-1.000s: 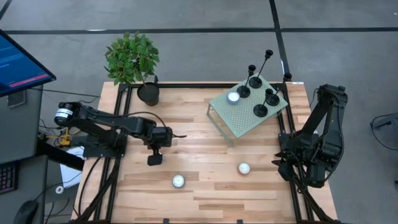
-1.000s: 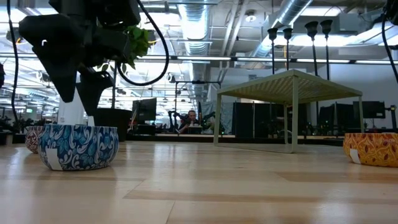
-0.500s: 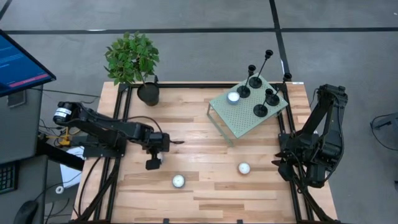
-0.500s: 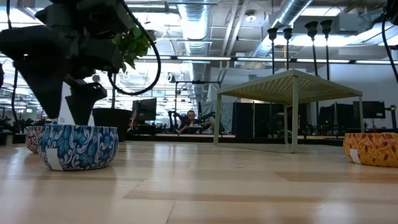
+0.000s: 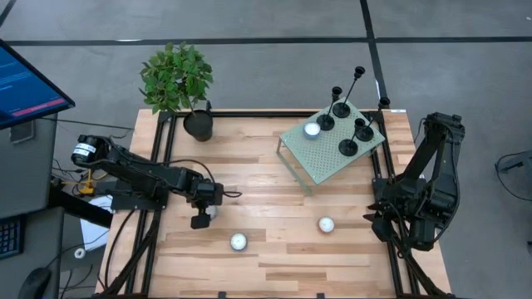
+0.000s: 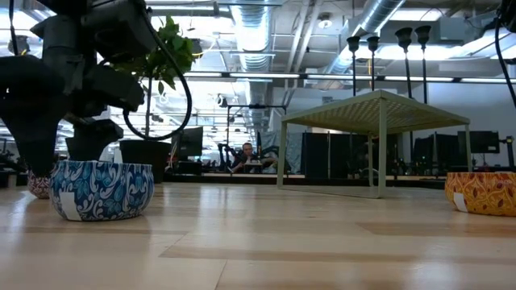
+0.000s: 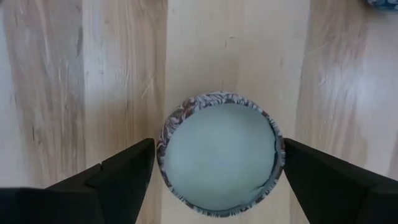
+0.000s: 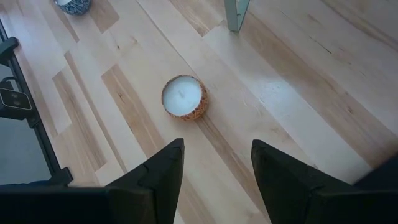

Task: Pick & Place candle stick holders
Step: Put the red scented candle on the shelf

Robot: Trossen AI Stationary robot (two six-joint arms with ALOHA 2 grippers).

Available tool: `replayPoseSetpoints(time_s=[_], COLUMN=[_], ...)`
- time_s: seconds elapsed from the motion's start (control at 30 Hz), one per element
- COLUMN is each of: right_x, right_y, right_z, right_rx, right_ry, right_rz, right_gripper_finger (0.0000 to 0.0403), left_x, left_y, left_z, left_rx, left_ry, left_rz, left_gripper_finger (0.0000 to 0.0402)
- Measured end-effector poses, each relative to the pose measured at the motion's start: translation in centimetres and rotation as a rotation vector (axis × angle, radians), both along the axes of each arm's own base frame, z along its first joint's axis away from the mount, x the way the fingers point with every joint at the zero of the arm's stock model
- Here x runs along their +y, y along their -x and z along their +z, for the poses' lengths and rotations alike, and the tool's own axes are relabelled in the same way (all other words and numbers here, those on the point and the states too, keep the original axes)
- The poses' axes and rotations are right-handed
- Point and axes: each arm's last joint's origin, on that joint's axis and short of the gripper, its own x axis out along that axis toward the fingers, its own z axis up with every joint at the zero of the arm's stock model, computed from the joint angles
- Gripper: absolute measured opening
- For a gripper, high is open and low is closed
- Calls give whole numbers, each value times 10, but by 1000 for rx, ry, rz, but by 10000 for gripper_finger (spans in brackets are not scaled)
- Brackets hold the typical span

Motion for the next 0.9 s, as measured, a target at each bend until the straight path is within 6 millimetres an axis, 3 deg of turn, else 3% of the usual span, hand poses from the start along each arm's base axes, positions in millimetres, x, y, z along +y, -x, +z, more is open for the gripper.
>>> replayPoseSetpoints(time_s=[0.23, 0.7, 0.9], right_x=[0, 1, 2], right_y=[0, 0, -1], right_z=[0, 0, 0], right_rx=[-2, -4, -8], right_ry=[-5, -10, -22], right_rz=[0, 0, 0], right_gripper_finger=[179, 179, 179], left_x=[-6, -11, -10], left_y=[1, 2, 4], left_z=[0, 0, -8], left_rx=[-27, -28, -19], left_ry=[-76, -66, -66], left_rz=[-18, -18, 20], left_gripper_finger=[345, 344, 342])
